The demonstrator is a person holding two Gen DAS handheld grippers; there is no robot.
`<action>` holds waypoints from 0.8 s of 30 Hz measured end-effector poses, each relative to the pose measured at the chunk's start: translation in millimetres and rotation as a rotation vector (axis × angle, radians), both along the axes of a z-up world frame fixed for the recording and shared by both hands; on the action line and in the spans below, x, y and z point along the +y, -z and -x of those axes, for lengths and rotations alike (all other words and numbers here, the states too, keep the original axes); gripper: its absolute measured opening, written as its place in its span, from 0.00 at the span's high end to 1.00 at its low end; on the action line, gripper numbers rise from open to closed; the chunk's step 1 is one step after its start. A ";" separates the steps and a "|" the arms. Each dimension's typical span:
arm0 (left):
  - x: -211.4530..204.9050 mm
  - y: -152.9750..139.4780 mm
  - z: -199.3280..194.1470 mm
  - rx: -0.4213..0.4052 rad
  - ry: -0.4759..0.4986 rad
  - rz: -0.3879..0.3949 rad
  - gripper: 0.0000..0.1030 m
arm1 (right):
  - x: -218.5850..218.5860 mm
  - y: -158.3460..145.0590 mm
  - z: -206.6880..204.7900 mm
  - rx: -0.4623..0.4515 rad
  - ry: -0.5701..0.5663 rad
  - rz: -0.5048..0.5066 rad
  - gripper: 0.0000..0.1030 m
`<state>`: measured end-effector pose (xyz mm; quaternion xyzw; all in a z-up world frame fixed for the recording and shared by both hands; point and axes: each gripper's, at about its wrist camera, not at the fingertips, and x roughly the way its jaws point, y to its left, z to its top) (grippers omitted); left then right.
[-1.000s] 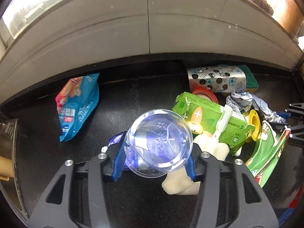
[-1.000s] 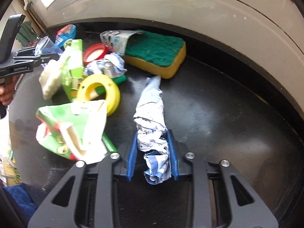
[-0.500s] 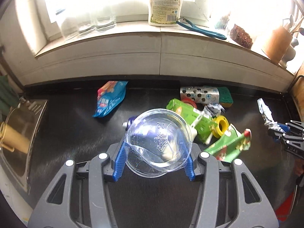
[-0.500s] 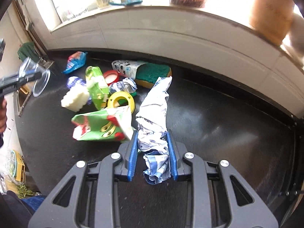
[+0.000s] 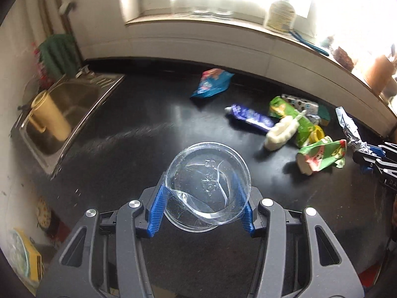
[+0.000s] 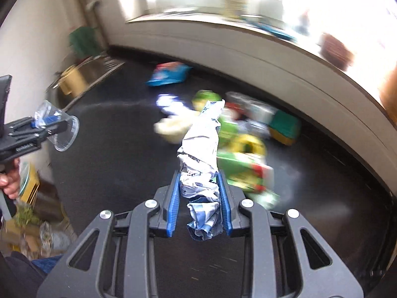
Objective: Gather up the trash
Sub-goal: 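Carry cup and foil wrapper to the bin and open both tools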
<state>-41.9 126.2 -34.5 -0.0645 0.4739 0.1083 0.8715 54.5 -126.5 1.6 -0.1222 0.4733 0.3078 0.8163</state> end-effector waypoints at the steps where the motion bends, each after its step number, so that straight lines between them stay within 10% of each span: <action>1: 16.1 3.6 14.9 0.005 -0.049 0.001 0.52 | 27.9 1.3 7.4 0.008 -0.062 -0.007 0.72; 13: 204.5 98.8 202.1 0.133 -0.577 0.118 0.52 | 333.7 60.7 166.7 0.256 -0.738 -0.022 0.72; 24: 276.1 207.5 270.6 0.161 -0.713 0.278 0.51 | 477.9 151.6 246.0 0.331 -0.888 0.165 0.71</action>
